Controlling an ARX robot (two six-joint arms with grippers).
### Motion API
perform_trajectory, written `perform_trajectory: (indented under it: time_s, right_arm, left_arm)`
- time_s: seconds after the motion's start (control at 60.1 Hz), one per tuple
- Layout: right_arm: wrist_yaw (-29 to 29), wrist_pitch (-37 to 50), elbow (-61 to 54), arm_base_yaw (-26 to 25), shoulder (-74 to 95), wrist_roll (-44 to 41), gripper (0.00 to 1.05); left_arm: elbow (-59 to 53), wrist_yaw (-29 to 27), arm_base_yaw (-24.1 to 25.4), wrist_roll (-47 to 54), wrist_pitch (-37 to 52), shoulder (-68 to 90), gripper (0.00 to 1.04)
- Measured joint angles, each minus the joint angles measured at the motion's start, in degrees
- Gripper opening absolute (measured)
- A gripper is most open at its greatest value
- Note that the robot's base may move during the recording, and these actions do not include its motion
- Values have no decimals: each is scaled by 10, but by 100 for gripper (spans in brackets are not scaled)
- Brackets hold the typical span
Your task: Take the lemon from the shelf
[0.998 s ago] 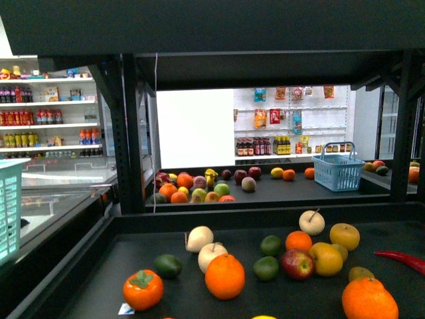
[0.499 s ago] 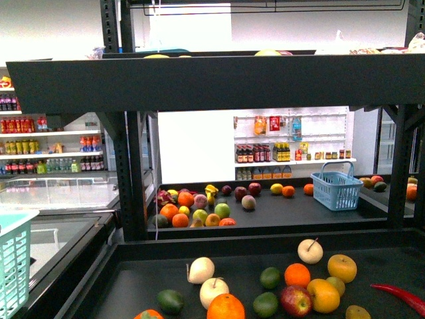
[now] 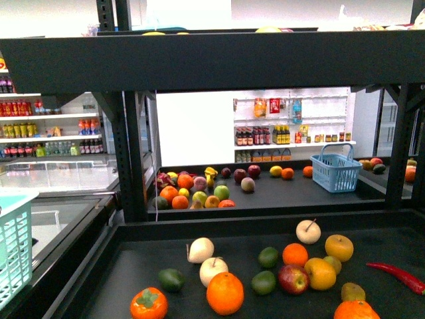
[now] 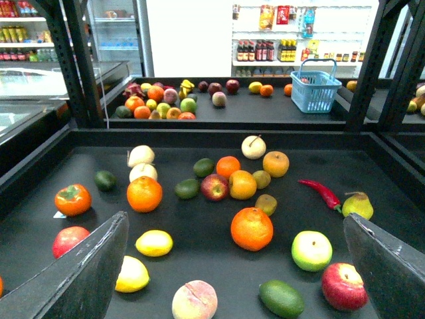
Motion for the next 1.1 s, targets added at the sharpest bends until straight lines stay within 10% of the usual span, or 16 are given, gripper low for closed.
perform_trajectory:
  time_s: [0.233, 1.098]
  right_arm:
    - [0, 0, 0, 0, 0, 0, 97]
    - [0, 0, 0, 0, 0, 0, 97]
  left_arm:
    - [162, 61, 99, -141, 83, 276, 97]
    - [514, 40, 120, -357, 190, 710, 97]
